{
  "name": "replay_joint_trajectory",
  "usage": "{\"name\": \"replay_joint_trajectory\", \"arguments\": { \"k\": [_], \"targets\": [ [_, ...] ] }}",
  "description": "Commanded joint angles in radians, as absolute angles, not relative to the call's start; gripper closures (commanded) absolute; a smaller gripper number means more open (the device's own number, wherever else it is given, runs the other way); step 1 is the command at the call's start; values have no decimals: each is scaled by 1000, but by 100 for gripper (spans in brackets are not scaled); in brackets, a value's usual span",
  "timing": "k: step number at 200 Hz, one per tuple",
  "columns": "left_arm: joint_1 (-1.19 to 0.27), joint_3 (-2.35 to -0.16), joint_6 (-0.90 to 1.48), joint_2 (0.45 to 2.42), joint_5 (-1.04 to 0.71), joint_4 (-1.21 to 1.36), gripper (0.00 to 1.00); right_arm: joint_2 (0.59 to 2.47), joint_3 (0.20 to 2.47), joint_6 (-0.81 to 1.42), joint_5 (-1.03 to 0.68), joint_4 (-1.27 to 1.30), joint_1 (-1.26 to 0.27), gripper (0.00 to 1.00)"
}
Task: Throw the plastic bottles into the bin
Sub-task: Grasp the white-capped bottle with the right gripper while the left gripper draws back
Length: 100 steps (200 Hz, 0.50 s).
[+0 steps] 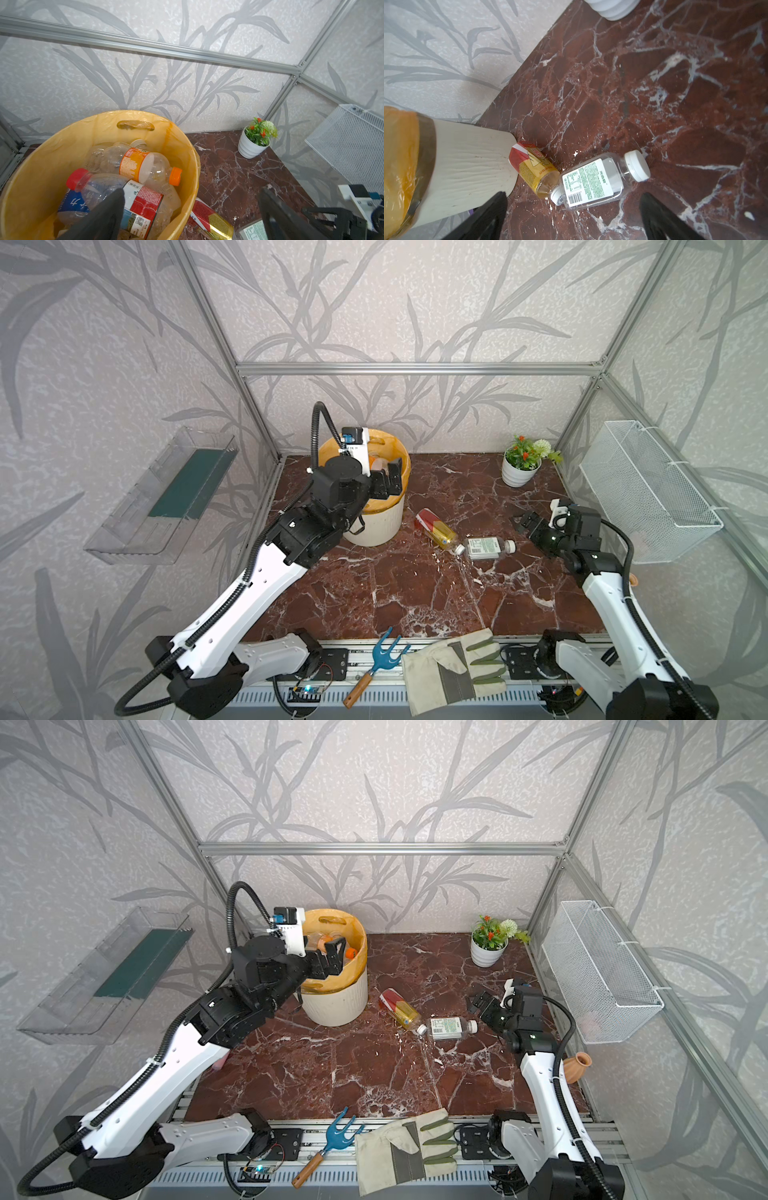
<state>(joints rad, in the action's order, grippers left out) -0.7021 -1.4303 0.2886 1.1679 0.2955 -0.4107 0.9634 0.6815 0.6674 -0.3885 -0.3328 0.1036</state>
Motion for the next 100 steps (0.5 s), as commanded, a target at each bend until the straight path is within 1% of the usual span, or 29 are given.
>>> {"name": "replay_joint_trajectory", "arguments": {
  "k": [1, 29, 62, 100],
  "targets": [
    [-735, -1402, 193, 1150, 270, -367, 1, 995, 647, 800, -415, -265, 102, 1],
    [-750, -1353, 189, 1135, 241, -357, 1, 1019, 622, 802, -371, -322, 98, 1],
    [-754, -1288, 189, 1090, 241, -344, 1, 1042, 537, 896, -383, -262, 89, 1],
    [-755, -1227, 196, 1053, 253, -327, 1, 1146, 560, 1036, -294, -292, -21, 1]
  ]
}}
